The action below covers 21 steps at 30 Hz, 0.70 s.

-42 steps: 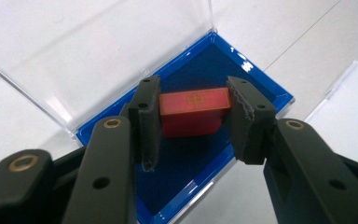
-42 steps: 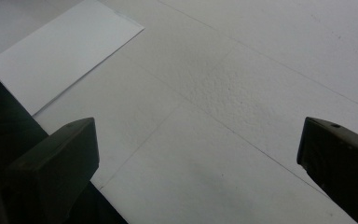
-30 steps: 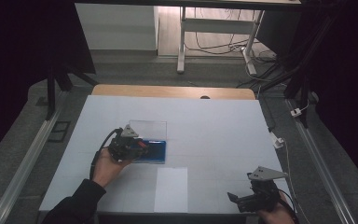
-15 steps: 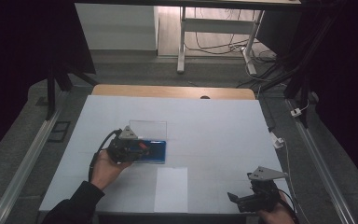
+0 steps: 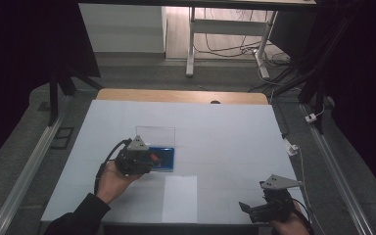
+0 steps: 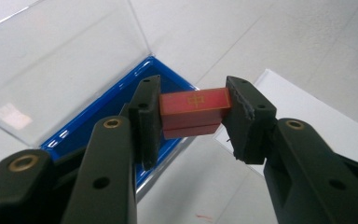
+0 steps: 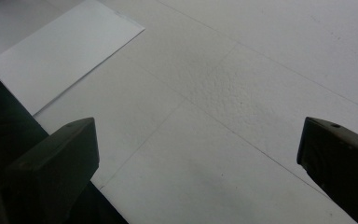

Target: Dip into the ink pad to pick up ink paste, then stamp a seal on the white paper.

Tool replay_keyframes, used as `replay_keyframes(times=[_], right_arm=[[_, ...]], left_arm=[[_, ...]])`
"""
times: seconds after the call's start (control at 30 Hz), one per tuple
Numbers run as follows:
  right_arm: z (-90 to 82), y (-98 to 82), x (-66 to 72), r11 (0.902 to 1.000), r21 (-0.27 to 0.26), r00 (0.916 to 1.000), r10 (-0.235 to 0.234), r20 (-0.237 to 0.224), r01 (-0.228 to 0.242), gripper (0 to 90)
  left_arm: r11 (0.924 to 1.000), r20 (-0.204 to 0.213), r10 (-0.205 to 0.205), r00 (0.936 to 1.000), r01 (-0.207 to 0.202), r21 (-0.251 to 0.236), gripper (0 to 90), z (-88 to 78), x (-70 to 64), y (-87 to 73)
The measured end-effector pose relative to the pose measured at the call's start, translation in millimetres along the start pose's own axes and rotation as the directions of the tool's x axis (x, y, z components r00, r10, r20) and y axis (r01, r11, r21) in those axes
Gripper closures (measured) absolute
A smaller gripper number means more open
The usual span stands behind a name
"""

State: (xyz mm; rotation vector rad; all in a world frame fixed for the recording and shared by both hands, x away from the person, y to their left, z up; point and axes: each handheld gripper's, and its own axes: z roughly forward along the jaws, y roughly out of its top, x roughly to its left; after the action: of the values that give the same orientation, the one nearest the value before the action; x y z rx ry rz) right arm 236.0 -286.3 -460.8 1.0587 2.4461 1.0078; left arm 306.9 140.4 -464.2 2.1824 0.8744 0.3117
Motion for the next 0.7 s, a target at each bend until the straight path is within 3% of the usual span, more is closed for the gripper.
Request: replay_keyframes(times=[0.7], right_arm=[[0.0, 0.0, 0.1, 1.0, -0.001, 1.0, 0.006, -0.001, -0.006, 0.0]], left_arm=[[0.9982, 0.093, 0.058, 0.994, -0.059, 0.007, 58.4, 5.9, -32.5, 7.4]])
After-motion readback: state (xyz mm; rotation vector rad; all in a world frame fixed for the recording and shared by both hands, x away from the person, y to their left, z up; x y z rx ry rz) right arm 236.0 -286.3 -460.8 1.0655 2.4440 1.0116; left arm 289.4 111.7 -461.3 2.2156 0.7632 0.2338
